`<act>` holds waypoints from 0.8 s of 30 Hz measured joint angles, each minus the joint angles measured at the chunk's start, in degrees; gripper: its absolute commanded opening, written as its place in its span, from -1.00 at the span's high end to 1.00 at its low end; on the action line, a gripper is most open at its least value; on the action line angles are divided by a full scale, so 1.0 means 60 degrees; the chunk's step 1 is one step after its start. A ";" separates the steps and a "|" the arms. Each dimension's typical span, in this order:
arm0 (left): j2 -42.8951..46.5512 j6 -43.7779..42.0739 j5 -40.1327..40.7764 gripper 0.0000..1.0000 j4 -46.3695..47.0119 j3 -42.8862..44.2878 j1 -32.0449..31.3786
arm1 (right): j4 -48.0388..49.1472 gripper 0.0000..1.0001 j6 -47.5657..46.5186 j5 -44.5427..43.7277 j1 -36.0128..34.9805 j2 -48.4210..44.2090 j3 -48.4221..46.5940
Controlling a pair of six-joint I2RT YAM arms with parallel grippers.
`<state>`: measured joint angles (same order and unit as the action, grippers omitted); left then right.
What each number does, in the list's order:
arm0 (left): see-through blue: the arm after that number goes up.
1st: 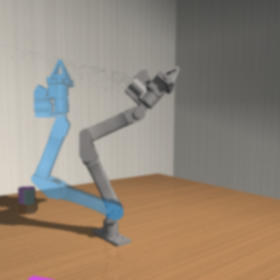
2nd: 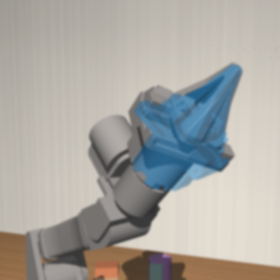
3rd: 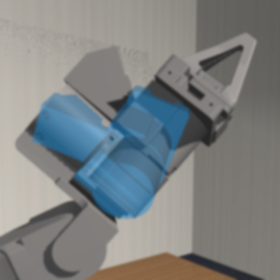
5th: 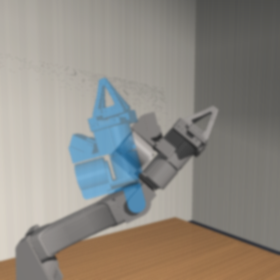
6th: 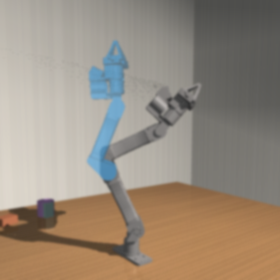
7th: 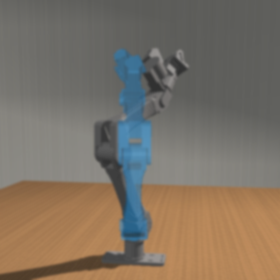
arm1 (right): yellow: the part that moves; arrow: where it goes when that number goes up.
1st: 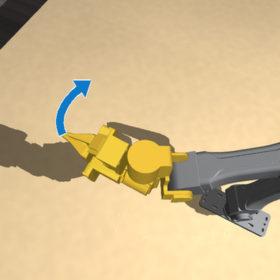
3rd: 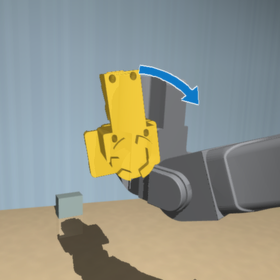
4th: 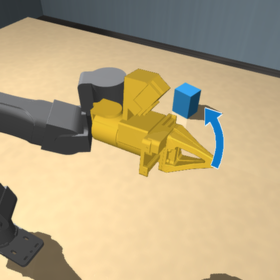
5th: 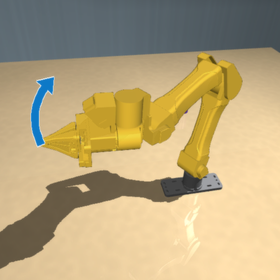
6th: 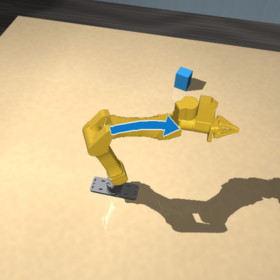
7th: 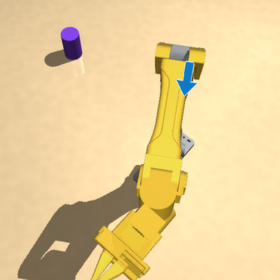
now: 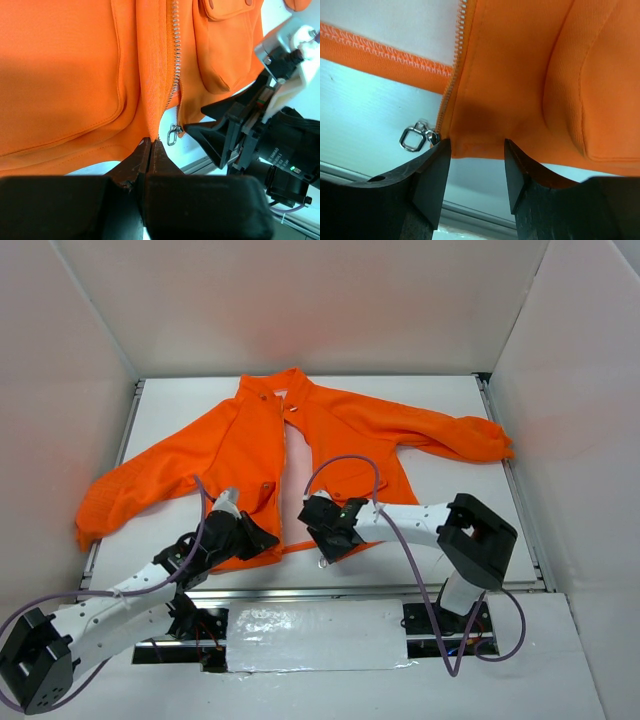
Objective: Zip up the jacket
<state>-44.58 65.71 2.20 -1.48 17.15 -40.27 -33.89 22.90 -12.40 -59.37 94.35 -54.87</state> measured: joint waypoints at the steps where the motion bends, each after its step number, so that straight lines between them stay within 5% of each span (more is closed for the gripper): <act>1: 0.0000 -0.0033 -0.0026 1.00 -0.0004 0.0000 0.0000 | -0.0007 -0.08 -0.0055 -0.0018 0.0000 0.0062 -0.0047; 11: -0.0095 -0.0222 -0.0240 1.00 0.0004 0.0000 0.0000 | 0.0004 -0.08 -0.0375 0.0146 0.0000 0.0259 -0.0226; 17: -0.0120 -0.0255 -0.0306 1.00 -0.0018 0.0026 0.0000 | -0.0076 0.11 -0.0506 0.0652 0.0007 0.0900 -0.0820; 20: -0.0117 -0.0368 -0.0335 1.00 -0.0102 0.0087 0.0000 | -0.0080 0.32 -0.0532 0.0980 0.0007 0.1053 -0.0991; 24: -0.0040 -0.0448 -0.0339 1.00 -0.0273 0.0175 -0.0004 | -0.0011 1.00 -0.0517 0.1158 0.0022 0.1056 -0.0991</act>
<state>-44.82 63.02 0.16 -3.11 18.20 -40.29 -33.95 19.79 -5.45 -59.24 100.68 -60.82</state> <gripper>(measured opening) 0.082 0.098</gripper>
